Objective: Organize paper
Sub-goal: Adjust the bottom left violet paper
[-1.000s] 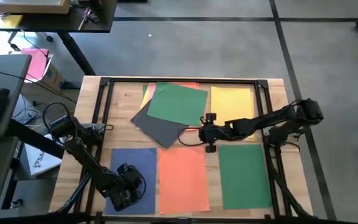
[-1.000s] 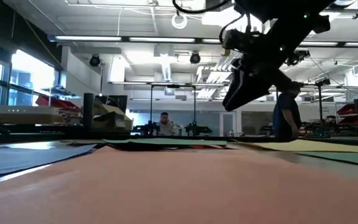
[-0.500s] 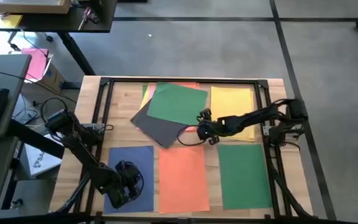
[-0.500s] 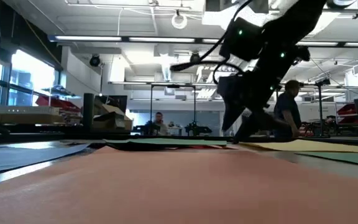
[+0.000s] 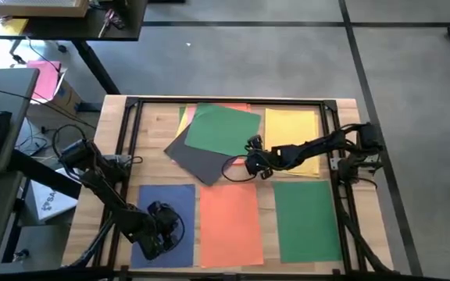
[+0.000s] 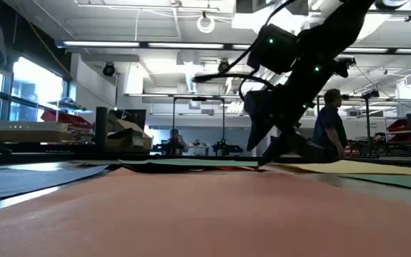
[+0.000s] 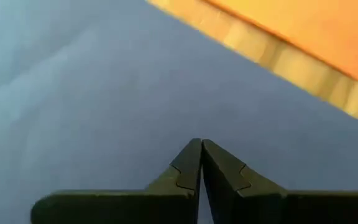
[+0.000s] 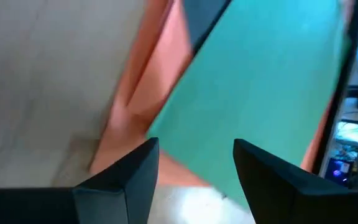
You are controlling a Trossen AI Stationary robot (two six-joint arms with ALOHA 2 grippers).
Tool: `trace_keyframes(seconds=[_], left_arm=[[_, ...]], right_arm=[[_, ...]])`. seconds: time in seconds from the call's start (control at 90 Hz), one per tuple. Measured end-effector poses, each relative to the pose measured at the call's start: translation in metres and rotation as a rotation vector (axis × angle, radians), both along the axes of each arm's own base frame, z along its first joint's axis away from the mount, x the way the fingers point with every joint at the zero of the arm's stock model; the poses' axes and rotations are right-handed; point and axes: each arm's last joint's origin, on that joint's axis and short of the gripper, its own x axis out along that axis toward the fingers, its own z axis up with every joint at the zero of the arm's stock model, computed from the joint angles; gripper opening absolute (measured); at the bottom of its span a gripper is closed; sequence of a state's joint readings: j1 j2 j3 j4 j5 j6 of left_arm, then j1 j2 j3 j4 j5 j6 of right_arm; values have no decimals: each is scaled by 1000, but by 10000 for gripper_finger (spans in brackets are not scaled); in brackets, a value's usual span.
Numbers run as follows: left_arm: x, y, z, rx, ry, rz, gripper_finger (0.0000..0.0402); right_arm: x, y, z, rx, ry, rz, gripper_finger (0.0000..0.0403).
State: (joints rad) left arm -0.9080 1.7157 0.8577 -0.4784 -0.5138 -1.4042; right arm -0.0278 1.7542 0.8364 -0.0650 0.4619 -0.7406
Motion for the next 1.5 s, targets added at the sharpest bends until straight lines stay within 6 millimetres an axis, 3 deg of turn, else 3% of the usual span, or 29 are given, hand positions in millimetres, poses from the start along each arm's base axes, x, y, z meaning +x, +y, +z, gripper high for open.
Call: trace_keyframes(seconds=[0.133,0.4,0.633,0.9,1.089,1.333,1.5], left_arm=[[3,3,0,6,2,9,0],[3,2,0,16,-2,-3,0],[3,3,1,30,-21,2,0],[4,2,1,24,-27,2,0],[4,2,1,25,-27,3,0],[4,2,1,24,-27,3,0],[4,2,1,19,-30,6,0]], right_arm=[[2,0,2,-7,-25,10,192],[-5,-1,-5,-16,126,111,192],[5,-3,-13,-42,63,94,192],[7,0,-8,-185,32,22,192],[7,2,-9,-154,30,37,188],[9,-6,-8,-77,-37,-2,130],[11,-20,-6,-30,-122,-102,51]])
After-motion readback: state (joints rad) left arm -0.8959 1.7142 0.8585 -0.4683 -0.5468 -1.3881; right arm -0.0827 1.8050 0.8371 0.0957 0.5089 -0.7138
